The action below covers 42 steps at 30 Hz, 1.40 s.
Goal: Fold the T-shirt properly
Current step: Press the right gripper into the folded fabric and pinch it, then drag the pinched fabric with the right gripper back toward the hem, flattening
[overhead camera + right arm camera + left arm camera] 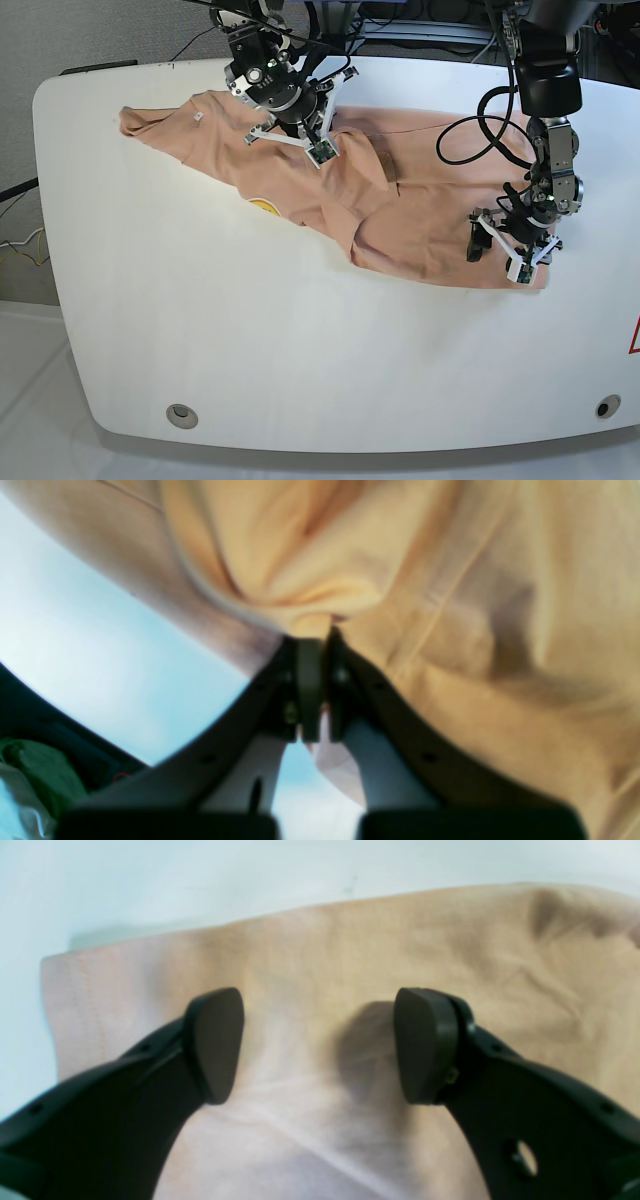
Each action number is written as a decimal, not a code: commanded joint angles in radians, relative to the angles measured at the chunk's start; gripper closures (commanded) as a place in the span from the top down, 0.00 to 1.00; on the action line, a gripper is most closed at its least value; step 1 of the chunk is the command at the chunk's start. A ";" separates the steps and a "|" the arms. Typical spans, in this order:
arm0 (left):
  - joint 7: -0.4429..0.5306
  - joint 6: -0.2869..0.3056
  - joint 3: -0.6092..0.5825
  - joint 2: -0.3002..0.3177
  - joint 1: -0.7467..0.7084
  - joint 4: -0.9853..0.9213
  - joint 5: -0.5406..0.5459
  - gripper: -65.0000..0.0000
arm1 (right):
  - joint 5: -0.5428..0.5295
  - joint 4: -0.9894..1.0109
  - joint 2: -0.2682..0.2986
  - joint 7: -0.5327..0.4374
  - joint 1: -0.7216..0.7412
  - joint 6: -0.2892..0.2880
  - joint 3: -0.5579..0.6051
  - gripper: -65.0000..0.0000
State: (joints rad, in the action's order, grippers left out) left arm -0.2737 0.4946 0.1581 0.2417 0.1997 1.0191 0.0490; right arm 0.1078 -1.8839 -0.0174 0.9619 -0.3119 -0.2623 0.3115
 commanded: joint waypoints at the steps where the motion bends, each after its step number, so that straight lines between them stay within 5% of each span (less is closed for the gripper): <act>1: -0.028 0.000 0.002 0.011 0.010 0.008 -0.005 0.68 | 0.003 -0.016 -0.003 -0.019 0.013 0.002 -0.004 0.03; 18: -0.028 0.000 0.002 0.011 0.010 0.008 -0.005 0.68 | 0.003 -0.023 0.004 -0.013 0.109 0.002 -0.038 0.00; 42: -0.029 0.002 0.004 0.034 -0.003 0.031 -0.002 0.68 | 0.003 0.056 0.124 -0.017 0.299 0.002 -0.111 0.00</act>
State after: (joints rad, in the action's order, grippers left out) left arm -0.2848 0.4973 0.1608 0.2642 0.1852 1.0359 0.0559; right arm 0.1085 -1.8225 0.0994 0.9680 -0.0406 -0.2619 0.2024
